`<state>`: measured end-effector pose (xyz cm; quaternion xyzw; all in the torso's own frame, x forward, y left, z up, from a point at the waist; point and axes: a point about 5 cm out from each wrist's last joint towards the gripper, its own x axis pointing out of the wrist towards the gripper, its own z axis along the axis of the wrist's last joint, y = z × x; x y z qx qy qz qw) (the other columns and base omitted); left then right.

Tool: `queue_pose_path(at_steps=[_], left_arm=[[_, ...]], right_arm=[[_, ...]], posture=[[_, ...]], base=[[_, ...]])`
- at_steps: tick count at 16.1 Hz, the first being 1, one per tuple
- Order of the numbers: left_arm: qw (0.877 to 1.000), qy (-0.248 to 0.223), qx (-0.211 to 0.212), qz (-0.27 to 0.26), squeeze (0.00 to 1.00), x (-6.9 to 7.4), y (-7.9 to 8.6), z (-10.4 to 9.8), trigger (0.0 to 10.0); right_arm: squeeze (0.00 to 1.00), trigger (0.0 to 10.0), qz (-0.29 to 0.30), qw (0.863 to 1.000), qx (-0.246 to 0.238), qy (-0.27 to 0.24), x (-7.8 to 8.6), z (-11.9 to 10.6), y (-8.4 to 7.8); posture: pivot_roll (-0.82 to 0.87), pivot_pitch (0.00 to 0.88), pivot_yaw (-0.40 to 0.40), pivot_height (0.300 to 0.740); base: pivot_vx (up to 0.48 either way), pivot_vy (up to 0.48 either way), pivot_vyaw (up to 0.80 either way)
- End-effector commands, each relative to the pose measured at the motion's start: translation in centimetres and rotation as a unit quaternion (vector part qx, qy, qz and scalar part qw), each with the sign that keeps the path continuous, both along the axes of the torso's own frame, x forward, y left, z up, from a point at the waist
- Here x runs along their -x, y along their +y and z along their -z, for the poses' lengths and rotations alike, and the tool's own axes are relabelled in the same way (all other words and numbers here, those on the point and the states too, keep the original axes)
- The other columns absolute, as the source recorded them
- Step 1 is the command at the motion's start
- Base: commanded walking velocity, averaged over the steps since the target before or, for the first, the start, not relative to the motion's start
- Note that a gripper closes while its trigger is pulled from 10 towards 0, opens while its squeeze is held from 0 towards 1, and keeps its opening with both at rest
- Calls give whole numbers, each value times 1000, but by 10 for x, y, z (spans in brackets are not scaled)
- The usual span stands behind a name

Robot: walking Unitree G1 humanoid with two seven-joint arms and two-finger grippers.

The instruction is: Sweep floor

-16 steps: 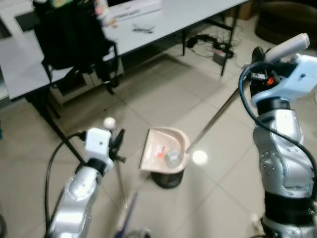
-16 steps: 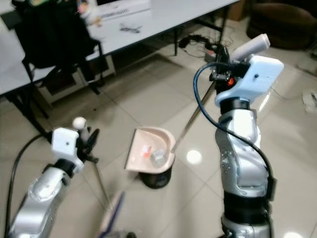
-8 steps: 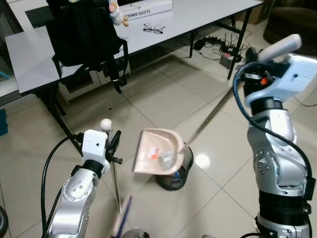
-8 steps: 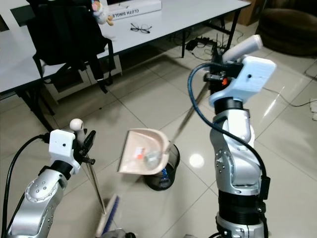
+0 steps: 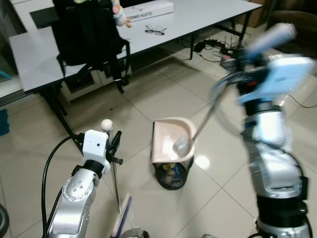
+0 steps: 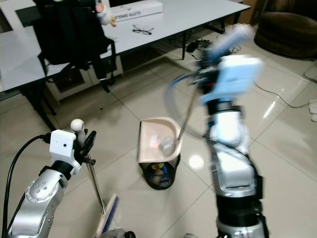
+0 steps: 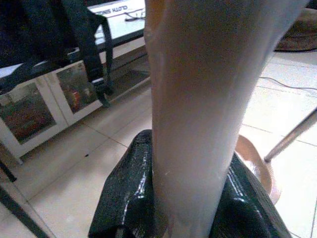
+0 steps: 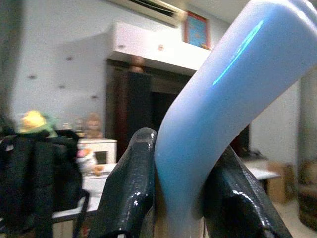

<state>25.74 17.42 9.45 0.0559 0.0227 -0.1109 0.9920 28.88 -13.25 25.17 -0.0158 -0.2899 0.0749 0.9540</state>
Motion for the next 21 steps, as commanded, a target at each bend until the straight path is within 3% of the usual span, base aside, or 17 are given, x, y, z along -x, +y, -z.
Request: queue_pose_path(at_steps=[1,4,5,7,11,12,14,16,17,18,19,21], left_arm=[[1000,-8,-5,4,0,-1,0,-3,10000],[1000,-9,-5,4,0,-2,0,-4,10000],[1000,-8,-5,5,0,-1,-1,-3,10000],[1000,-8,-5,6,0,-1,-1,-3,10000],[1000,-8,-5,8,0,-1,-1,-3,10000],[1000,-8,-4,7,0,-1,-2,-2,10000],[1000,-7,-2,7,0,0,-2,-2,10000],[1000,-7,0,7,0,0,-2,-2,10000],[1000,-6,2,7,0,0,-2,-2,10000],[1000,-6,4,7,0,0,-2,-2,10000],[1000,-4,10,6,0,0,-1,-1,10000],[1000,-3,12,7,0,1,-1,-1,10000]], right_arm=[[0,10000,-29,999,11,-37,9,-5,13],[0,10000,-69,993,72,-56,16,4,34],[0,10000,-93,986,115,-80,23,8,44],[0,10000,-107,978,150,-96,28,11,51],[0,10000,-131,969,181,-107,35,20,62],[0,10000,-124,977,149,-93,34,23,59],[0,10000,-79,996,33,-24,21,32,39],[0,10000,-55,997,-34,29,13,46,26],[0,10000,-38,987,-124,96,7,67,11],[0,10000,-28,981,-157,113,5,72,5],[0,10000,-6,963,-227,145,2,85,-8],[0,10000,-5,950,-275,150,2,88,-14]], posture=[[16,69,70,740],[17,69,69,740],[15,68,70,740],[15,69,71,740],[15,68,70,740],[15,66,67,740],[16,64,66,740],[16,65,66,740],[17,63,65,740],[17,63,65,740],[17,63,65,740],[18,65,64,740]], base=[[0,0,0],[0,0,0],[0,0,0],[0,0,0],[0,0,0],[0,0,0],[0,0,0],[0,0,0],[0,0,0],[0,0,0],[0,0,0],[0,0,0]])
